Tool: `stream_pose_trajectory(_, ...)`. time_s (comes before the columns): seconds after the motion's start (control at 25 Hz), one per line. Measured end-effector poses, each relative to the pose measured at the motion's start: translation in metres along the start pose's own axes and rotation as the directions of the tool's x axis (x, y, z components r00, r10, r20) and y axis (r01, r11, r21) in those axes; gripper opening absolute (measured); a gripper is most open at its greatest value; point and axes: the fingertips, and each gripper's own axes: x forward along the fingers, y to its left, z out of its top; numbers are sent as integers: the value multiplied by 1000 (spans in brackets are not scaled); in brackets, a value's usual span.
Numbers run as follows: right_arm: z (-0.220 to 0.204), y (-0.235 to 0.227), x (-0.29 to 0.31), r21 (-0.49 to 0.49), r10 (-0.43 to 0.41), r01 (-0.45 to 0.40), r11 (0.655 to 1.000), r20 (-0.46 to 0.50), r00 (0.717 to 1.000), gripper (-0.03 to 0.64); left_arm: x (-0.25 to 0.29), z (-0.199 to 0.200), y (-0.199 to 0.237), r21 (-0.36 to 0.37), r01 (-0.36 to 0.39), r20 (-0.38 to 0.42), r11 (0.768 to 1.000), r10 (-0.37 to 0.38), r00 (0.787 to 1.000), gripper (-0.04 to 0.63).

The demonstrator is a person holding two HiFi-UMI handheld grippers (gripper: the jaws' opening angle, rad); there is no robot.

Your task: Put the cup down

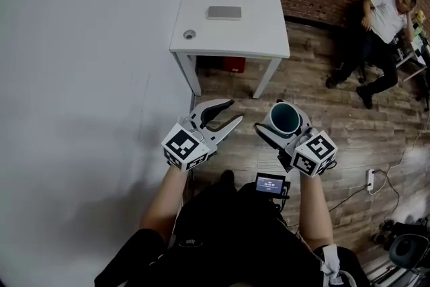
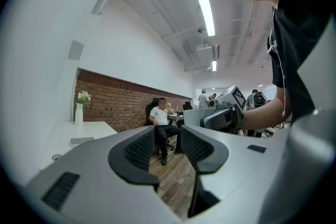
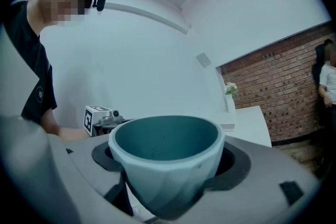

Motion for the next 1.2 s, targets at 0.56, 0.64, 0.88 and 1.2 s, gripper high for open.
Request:
stream_pose_trajectory(0.56,24,-76,66,-16,37,-37,999,19,999,417,43,-5,86,-17,-42,19,999,42,999,163)
stream_pose_trajectory(0.64,28,-95,78,-16,48,-48,999,22,999,417,58,-6,101,-16,-47,17,999,48,999,163)
stream_pose_trajectory(0.88,54,-158,118,-27,76,-75,997,20,997,417,109,5,155,-23,-53,14,998,53,998,163)
stream_pose_trajectory(1.2,81,-239,172,-36,133,-133,990,11,991,417,177,16,232,-31,-83,7,996,84,996,162)
